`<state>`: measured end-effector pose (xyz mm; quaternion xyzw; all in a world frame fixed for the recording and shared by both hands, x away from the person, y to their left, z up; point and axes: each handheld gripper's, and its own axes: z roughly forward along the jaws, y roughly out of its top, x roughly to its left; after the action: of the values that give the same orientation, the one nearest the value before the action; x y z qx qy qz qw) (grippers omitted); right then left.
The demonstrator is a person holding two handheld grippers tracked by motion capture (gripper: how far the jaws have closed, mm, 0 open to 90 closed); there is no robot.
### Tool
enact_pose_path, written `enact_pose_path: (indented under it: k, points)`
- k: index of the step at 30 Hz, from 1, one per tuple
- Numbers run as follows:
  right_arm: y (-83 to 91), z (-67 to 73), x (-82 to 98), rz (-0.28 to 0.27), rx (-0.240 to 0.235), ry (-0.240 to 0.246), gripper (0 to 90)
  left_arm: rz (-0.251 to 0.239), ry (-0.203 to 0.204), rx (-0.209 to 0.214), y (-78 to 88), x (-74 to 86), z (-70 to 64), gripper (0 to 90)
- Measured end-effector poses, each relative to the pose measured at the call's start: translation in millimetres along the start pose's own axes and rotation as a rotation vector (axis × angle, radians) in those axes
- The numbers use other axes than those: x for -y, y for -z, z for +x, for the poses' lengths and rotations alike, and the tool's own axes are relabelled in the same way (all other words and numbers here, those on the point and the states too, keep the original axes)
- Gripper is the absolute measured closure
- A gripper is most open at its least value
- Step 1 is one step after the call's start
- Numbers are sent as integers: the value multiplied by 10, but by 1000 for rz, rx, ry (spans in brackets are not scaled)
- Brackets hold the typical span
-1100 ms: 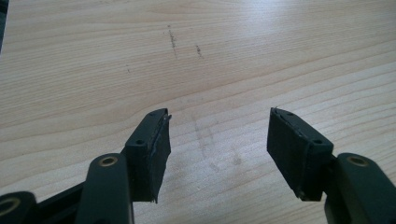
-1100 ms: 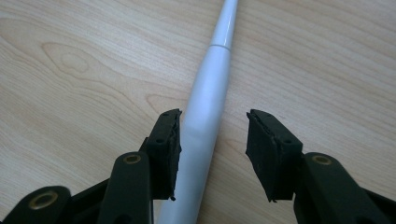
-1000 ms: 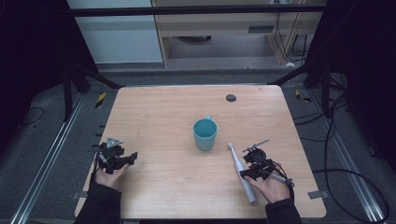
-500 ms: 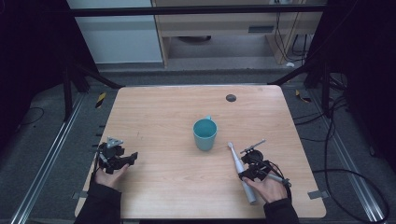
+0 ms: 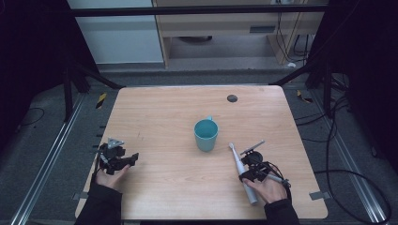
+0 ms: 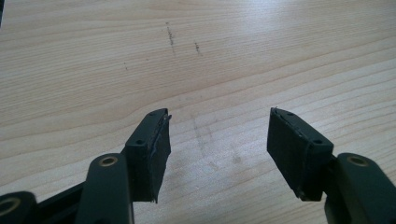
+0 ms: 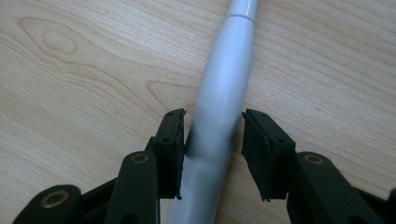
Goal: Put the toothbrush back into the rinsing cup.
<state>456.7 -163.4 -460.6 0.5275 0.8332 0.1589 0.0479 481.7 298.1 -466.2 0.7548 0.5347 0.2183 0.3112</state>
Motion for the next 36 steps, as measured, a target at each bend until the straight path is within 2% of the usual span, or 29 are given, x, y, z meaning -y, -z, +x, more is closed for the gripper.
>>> enact_pose_path:
  k: [6, 15, 36]
  points:
    - [-28, 0, -3, 12, -8, 0, 600, 1, 0, 0, -1, 0, 0, 391]
    - [-75, 7, -7, 32, 7, 4, 638, 2, 0, 1, -3, 0, 1, 391]
    - [-81, 10, -14, 42, 11, 14, 662, 3, 2, 3, -4, 0, 3, 392]
